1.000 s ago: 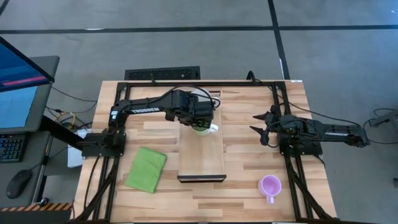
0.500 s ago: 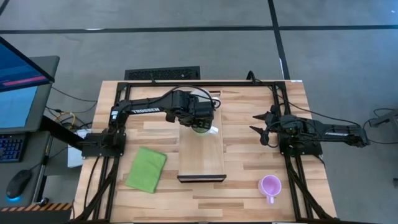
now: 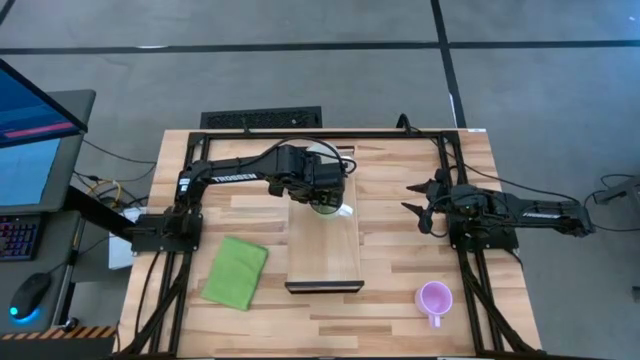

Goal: Stack small to large cups/mugs on shelf
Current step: Put the green mug on the shelf

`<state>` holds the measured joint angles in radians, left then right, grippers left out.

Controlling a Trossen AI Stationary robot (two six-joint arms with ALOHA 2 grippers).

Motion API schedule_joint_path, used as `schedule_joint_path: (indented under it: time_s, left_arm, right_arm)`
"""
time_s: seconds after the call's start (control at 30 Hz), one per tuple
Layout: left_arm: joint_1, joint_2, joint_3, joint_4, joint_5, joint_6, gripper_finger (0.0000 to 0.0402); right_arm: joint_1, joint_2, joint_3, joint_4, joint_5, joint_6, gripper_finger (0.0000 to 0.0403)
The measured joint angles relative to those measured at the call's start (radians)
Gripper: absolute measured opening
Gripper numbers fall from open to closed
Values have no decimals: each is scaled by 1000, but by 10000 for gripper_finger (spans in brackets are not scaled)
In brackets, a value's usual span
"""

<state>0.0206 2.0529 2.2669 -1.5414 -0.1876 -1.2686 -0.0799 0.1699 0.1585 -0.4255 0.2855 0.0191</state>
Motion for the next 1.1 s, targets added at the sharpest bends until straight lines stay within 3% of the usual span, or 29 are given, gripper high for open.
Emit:
schedule_joint_path:
  time_s: [0.47, 1.1]
  left_arm:
    - [1, -2, 91, -25, -18, -34, 36]
    - [1, 10, 86, -30, 20, -59, 36]
  right_arm:
    - [0, 0, 0, 0, 0, 0, 276]
    - [1, 0, 0, 0, 0, 0, 276]
